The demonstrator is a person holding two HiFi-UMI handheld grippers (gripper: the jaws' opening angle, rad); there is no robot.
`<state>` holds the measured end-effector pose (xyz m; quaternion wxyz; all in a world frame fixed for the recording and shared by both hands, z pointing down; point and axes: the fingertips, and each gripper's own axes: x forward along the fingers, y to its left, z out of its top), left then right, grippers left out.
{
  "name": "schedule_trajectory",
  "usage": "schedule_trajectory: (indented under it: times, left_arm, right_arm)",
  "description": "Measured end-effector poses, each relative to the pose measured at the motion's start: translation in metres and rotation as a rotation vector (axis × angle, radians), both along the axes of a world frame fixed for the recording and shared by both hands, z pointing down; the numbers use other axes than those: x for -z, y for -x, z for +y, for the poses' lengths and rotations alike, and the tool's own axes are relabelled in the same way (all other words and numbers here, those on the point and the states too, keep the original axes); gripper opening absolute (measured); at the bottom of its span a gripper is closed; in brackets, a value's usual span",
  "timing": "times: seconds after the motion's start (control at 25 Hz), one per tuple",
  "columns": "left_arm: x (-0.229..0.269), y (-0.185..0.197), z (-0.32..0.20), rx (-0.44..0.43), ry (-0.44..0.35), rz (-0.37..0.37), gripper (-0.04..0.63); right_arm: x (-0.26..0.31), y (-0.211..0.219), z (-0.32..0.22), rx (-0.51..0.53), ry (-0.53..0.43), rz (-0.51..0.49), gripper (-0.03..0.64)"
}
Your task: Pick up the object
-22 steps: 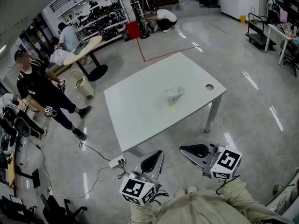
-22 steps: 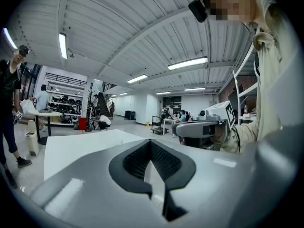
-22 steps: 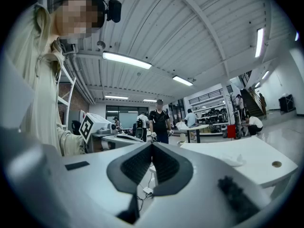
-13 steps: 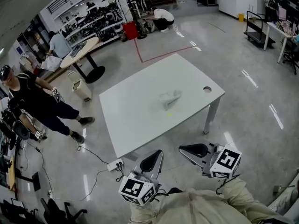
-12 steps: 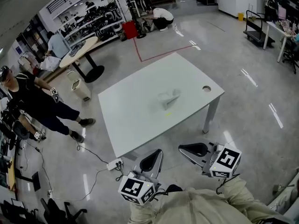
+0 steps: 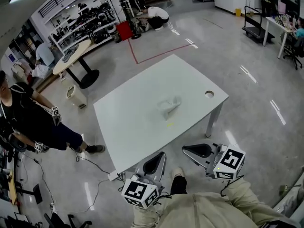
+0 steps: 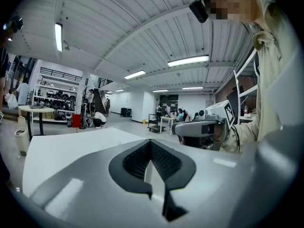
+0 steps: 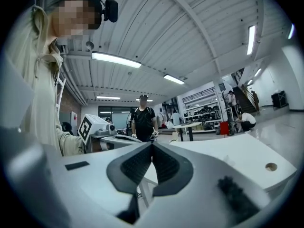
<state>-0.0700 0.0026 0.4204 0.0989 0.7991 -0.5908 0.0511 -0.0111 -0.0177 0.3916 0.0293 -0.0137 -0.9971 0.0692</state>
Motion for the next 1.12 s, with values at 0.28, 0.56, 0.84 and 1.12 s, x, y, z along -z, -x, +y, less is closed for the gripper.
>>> schedule_trajectory:
  times: [0.28, 0.56, 0.84, 1.12]
  left_arm:
    - [0.012, 0.039, -0.058, -0.06, -0.003, 0.019, 0.006]
    - [0.002, 0.067, -0.107, -0.122, 0.012, 0.029, 0.006]
    - [-0.021, 0.087, -0.133, -0.139, 0.068, 0.034, 0.006]
    - [-0.049, 0.09, -0.166, -0.104, 0.163, 0.032, 0.013]
  right_arm:
    - [0.017, 0.031, -0.054, -0.082, -0.006, 0.019, 0.003]
    - [0.006, 0.066, -0.098, -0.13, 0.006, 0.045, 0.003]
    - [-0.013, 0.086, -0.123, -0.148, 0.048, 0.063, 0.003]
    - [-0.013, 0.088, -0.159, -0.147, 0.08, 0.069, 0.003]
